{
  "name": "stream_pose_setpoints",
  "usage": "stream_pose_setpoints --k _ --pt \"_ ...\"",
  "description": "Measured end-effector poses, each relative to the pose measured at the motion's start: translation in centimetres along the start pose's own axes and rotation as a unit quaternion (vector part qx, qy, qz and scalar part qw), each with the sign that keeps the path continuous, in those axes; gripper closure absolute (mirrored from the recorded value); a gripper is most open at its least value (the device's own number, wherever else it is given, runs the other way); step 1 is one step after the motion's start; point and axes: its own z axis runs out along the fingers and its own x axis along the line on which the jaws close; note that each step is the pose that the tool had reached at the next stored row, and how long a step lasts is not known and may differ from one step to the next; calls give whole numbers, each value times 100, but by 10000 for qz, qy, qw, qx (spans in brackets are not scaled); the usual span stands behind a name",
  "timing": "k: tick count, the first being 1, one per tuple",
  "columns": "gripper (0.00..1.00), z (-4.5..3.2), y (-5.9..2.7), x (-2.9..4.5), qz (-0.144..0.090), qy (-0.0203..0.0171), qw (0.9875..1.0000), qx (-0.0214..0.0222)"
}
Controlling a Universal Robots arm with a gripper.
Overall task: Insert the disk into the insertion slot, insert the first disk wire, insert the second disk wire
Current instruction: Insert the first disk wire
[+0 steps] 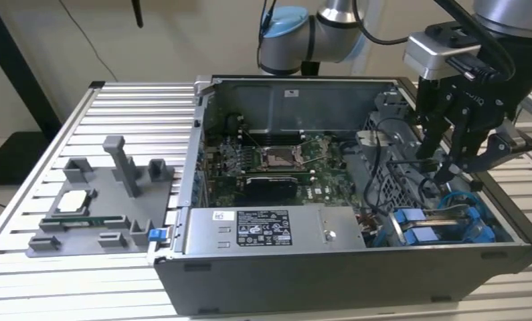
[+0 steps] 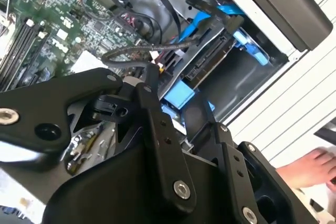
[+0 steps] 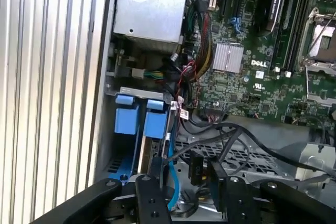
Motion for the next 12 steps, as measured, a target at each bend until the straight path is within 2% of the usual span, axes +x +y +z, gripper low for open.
stream_pose_setpoints --k 2,12 --pt "0 -1 18 -18 0 1 10000 0" --pt "0 20 19 -18 0 3 10000 14"
